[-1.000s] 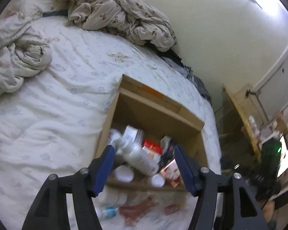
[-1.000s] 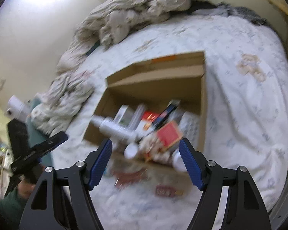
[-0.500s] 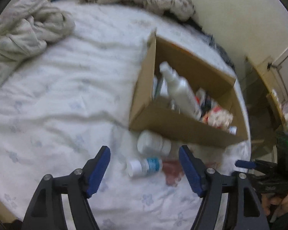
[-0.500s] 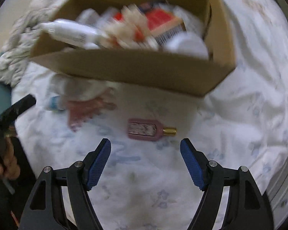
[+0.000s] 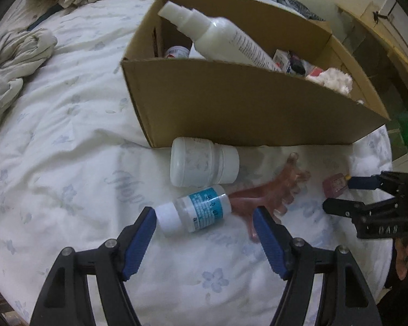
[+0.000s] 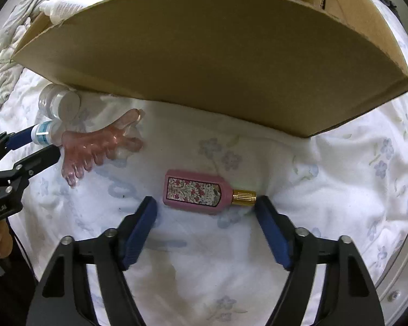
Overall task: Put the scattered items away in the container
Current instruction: 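Move the right tool to the pink perfume bottle and grasp it, then place the perfume in the box with the right while the left places a blue-label bottle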
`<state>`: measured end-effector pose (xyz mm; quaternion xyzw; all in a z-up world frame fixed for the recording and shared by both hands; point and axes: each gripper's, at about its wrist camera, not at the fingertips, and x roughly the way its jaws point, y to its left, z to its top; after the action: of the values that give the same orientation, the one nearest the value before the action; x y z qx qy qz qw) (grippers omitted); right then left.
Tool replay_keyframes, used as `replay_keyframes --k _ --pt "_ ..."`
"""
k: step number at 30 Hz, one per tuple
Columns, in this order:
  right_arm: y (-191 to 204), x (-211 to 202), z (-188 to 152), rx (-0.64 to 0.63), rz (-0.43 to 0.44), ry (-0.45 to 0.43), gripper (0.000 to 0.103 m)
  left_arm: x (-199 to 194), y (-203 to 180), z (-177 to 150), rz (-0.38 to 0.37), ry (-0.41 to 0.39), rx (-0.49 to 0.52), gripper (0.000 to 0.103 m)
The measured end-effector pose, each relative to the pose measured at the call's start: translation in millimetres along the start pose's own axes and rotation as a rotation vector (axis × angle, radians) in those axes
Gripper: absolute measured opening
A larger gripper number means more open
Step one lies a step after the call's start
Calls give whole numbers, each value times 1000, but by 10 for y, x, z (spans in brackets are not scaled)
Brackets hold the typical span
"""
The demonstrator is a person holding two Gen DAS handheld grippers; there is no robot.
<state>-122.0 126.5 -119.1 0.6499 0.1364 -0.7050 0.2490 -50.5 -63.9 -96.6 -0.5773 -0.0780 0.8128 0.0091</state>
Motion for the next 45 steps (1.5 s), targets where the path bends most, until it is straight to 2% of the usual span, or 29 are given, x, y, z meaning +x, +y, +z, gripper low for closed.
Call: replay_keyframes --k 2,4,9,13,21,28,32,36,45 --pt "10 -27 -3 -10 2 -4 67 20 2 -5 3 8 8 72" --pt "20 -54 -6 -20 3 -9 67 4 10 -16 6 2 14 58" --pt "44 -139 -15 -43 12 -23 67 -108 25 -45 2 -35 23 58" --pt "34 -372 -27 -38 60 -71 67 -238 -5 -82 -2 -63 42 57" --pt "-9 -641 -33 -54 193 -137 67 -677 -32 -146 -104 -156 38 57" --pt "37 -1006 77 -48 353 -242 67 -931 131 -136 -107 -200 -14 57" --pt "-123 -1269 191 6 388 -346 67 -1080 84 129 -92 -257 -61 57" --pt "-327 -1399 349 89 382 -411 67 -1025 -32 361 -90 -265 -68 57" --pt "-553 -1051 665 199 327 -347 67 -886 -291 850 -91 -273 -77 57"
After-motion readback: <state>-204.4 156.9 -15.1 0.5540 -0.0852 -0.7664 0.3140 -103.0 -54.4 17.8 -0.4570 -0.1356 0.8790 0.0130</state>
